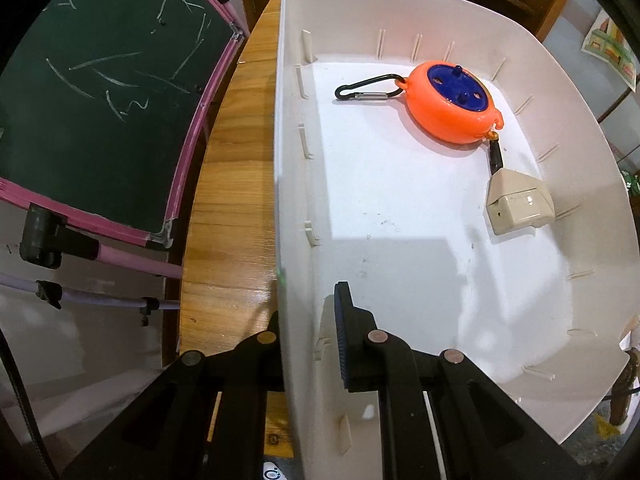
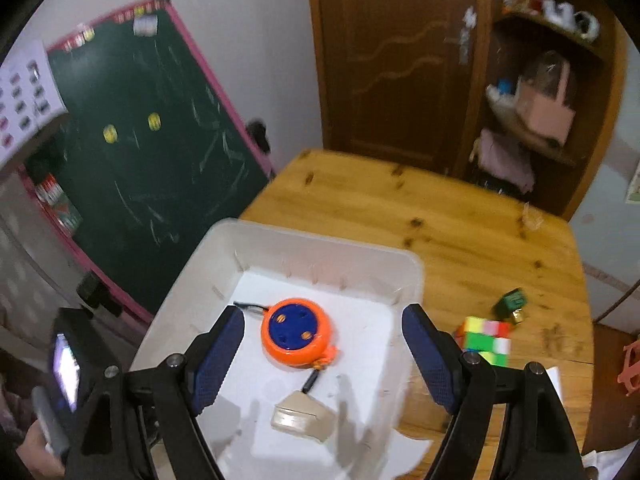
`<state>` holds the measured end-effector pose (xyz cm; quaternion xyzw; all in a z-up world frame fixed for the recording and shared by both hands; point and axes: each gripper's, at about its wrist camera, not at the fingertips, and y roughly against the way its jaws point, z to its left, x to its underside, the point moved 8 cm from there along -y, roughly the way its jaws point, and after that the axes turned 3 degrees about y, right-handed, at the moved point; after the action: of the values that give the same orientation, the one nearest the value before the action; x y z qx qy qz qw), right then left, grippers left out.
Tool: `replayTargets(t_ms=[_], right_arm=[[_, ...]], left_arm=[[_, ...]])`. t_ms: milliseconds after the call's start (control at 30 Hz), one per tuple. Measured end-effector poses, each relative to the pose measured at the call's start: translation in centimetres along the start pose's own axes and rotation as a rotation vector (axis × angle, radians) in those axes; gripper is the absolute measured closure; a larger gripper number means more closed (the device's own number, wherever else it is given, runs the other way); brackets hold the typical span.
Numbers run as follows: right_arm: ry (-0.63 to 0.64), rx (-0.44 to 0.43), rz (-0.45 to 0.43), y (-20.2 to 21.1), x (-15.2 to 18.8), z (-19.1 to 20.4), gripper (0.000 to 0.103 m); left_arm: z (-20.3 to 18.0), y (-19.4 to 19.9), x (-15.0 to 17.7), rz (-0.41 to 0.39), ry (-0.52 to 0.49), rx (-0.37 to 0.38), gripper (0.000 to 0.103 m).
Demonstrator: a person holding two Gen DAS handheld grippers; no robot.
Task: Organize rigid objects
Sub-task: 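Move the right tool back to the white charger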
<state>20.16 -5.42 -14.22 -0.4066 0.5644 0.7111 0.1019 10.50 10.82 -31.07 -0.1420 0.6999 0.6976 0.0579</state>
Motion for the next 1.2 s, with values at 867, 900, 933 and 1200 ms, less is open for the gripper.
replayTargets(t_ms=[867, 900, 933, 1200], right_arm=[[-0.216, 0.281, 0.141, 0.6, 9.3, -22.3, 0.021], [-0.216, 0.282, 0.156, -0.1, 9.8, -22.6, 0.021], [-0.219, 0.283, 0.17, -0.7, 10.5, -23.0, 0.021], [-0.215, 0.29, 0.228, -3.9, 13.2, -24.4, 0.021]], left_arm=[[-0.8, -0.7, -0.1, 0.01, 0.024, -0.074, 0.09], [-0.8, -0.7, -0.1, 0.01, 0.024, -0.075, 0.09], [-0.7, -0.6, -0.2, 0.011, 0.024, -0.075, 0.09], [-0.5, -0.9, -0.1, 0.018, 0.04, -0.07, 0.09]])
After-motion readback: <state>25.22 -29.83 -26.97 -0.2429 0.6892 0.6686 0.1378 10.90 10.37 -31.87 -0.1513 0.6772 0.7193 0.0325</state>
